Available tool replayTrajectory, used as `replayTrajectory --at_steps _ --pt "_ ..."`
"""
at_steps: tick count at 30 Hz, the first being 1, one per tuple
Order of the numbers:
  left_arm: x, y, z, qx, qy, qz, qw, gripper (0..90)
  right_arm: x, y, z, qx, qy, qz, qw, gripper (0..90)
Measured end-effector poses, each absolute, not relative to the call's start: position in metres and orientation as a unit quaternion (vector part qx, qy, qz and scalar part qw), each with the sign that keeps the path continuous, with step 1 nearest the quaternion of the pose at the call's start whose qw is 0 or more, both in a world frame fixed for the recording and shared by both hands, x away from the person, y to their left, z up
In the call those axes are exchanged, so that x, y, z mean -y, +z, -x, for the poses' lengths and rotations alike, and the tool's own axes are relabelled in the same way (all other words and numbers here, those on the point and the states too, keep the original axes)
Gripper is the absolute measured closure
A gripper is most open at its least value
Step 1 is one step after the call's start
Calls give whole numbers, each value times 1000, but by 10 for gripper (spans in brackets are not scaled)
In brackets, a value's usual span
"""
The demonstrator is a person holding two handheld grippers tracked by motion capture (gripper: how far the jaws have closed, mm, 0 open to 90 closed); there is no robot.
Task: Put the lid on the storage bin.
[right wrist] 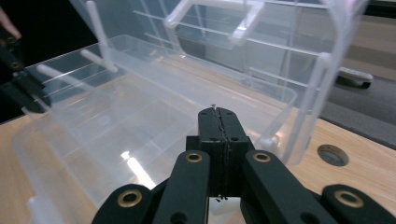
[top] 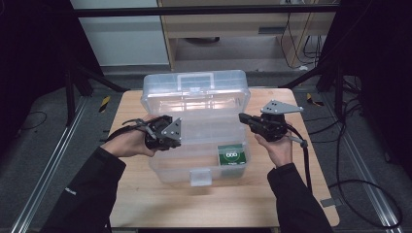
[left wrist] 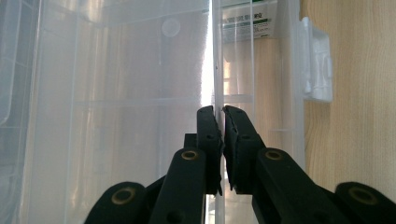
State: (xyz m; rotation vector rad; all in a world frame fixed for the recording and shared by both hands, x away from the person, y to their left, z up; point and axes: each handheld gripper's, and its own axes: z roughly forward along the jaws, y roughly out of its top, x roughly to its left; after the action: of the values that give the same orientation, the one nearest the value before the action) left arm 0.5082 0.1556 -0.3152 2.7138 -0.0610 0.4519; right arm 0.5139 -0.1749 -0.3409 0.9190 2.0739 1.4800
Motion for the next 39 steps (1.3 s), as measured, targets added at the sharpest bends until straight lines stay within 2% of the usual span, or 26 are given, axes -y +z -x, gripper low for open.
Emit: replayTrajectory --at_steps 15,19,33,39 --pt "-155 -324 -502 32 144 -969 198 844 183 -339 -521 -733 530 -361 228 900" --pt "-155 -326 -503 34 152 -965 211 792 182 -340 -519 -734 531 -357 227 900" --pt "-149 -336 -502 15 132 -934 332 646 184 -343 -517 -736 534 -355 216 900" --pt "-152 -341 -504 -16 112 -913 392 582 184 -344 -516 -738 533 -352 218 900"
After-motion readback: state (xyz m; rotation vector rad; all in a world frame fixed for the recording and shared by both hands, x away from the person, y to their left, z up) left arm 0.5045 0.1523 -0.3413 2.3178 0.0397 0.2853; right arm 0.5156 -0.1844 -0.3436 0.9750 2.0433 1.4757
